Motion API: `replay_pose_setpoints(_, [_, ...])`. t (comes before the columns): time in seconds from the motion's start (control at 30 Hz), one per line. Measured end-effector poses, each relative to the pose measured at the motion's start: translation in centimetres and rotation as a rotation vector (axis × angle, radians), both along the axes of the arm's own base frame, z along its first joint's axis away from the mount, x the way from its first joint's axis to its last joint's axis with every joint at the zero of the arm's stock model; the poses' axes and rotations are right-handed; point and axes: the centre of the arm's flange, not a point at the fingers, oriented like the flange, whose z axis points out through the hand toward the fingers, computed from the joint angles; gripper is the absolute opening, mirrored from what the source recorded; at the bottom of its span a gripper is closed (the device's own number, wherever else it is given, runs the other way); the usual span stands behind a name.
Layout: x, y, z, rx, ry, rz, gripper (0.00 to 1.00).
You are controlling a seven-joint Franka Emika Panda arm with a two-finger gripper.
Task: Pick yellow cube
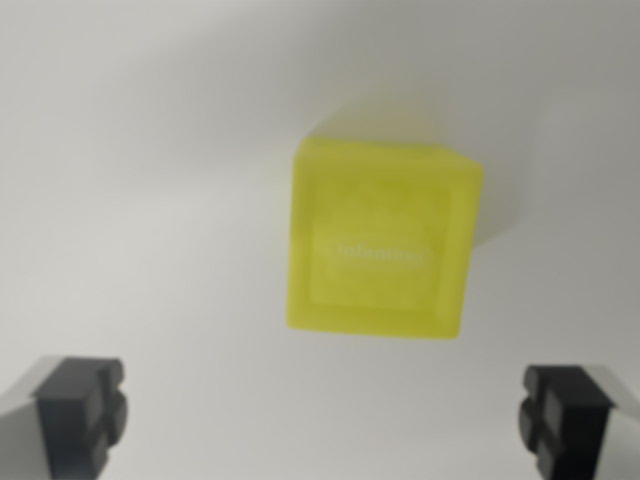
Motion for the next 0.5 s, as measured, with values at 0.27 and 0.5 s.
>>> replay_pose_setpoints(0.27, [0.2, -0.6, -1.3, 0.0, 0.002, -0.023, 1.0])
replay_pose_setpoints(0.5, [0.4, -1.2, -2.5, 0.0, 0.004, -0.044, 1.0])
